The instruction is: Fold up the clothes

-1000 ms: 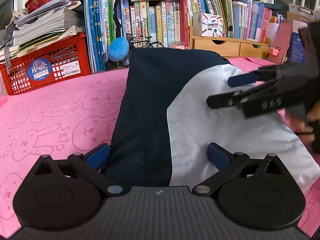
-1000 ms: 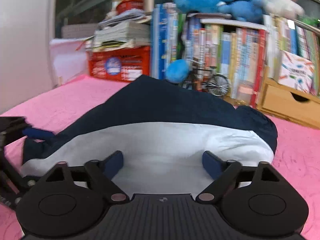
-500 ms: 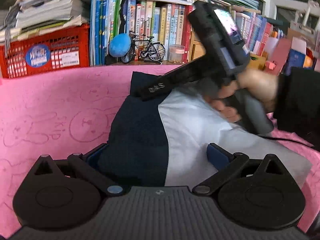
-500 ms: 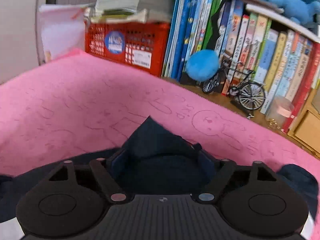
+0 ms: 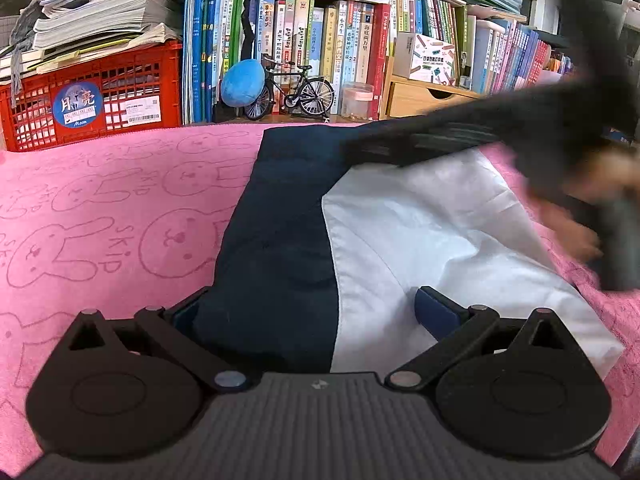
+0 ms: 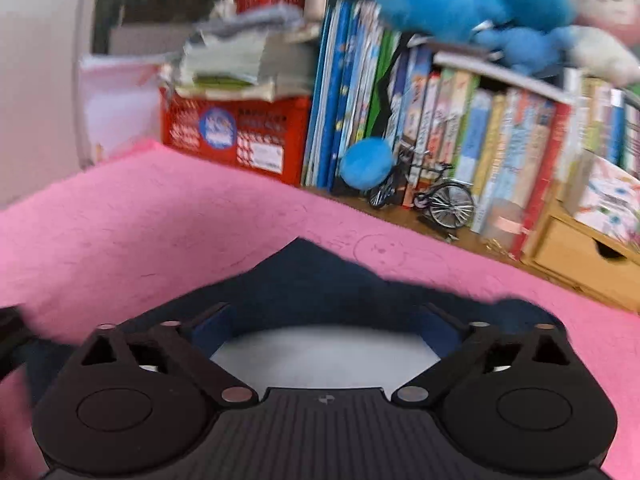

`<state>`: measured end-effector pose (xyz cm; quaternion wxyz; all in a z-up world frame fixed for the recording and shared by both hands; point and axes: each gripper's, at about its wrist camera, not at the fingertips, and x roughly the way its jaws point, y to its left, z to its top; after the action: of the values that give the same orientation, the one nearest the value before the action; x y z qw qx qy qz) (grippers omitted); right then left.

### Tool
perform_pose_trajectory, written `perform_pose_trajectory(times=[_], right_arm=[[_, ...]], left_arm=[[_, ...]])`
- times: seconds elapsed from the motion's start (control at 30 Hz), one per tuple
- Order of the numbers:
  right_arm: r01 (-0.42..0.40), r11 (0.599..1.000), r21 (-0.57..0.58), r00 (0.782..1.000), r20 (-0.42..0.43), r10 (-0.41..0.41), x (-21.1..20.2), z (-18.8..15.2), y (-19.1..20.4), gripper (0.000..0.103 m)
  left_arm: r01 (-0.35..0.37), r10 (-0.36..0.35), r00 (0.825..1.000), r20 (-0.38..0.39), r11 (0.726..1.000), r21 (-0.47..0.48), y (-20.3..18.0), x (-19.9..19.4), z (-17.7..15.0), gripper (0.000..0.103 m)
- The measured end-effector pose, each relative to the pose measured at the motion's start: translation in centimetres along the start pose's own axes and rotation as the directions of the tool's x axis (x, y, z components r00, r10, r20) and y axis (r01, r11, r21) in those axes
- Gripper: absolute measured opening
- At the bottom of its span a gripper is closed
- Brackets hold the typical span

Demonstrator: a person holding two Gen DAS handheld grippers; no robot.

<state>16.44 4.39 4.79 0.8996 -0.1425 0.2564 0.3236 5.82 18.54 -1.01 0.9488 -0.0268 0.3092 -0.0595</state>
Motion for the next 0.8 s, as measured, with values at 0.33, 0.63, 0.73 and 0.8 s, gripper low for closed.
perform_pose_trajectory(times=[0.33,0.63,0.73,0.8], right_arm=[[0.02,0.977,0.212,1.0,-0.022,-0.015,-11.4,-12.3,1.2,0.103],[0.056,0.978,0.203,0.998,-0.027,-0.052,-13.1,-14.2,2.8,0.103],[0.081,0.981,0.176,0.997,-0.015,-0.08,-12.9,-14.6,3.3,0.103],[0.087,0.98,0.18,0.996,0.001,-0.088,-12.8,-14.9,3.3,0.103]], left_arm=[[-0.009,0.009,1.0,-0.001,1.0,0.011,-0.2,-0.1,-0.1,0.103],[-0.022,0.022,1.0,-0.003,1.0,0.012,-0.4,-0.1,-0.1,0.103],[-0.025,0.025,1.0,-0.003,1.0,0.011,-0.4,-0.1,-0.1,0.103],[-0.024,0.025,1.0,-0.003,1.0,0.011,-0.4,-0.1,-0.1,0.103]])
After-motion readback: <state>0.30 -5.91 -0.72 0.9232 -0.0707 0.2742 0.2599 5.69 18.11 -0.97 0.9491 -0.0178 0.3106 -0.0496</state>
